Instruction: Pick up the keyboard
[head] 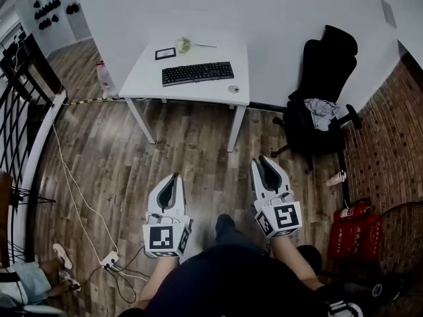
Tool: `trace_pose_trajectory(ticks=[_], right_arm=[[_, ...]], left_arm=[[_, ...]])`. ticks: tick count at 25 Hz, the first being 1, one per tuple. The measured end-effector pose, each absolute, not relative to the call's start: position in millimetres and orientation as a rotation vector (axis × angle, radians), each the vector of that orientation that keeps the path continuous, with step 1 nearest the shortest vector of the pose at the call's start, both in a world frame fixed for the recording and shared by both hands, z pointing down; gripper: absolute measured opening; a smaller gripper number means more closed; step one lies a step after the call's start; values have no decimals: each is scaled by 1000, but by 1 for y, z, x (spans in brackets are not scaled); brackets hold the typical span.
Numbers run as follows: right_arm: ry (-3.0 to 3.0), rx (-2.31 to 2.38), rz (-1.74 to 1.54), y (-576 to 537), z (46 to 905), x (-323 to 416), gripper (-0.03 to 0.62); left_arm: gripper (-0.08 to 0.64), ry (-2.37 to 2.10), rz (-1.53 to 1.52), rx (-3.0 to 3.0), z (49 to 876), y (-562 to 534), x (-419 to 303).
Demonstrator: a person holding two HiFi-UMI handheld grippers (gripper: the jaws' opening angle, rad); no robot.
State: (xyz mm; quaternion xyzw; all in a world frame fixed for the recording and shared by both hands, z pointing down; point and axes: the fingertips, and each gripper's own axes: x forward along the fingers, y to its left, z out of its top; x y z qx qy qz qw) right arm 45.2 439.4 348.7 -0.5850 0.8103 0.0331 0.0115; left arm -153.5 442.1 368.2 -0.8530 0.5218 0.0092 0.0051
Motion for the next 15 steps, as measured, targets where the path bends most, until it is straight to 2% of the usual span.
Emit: trace_pose_trajectory(ticks=[2,15], right_arm=[[2532,-1821,99,408,347,52,105],[2599,-1739,55,241,344,113,130]], left_arm=[[12,1633,43,-2658,365,411,-148],[12,1752,45,-2598,351,250,-101]])
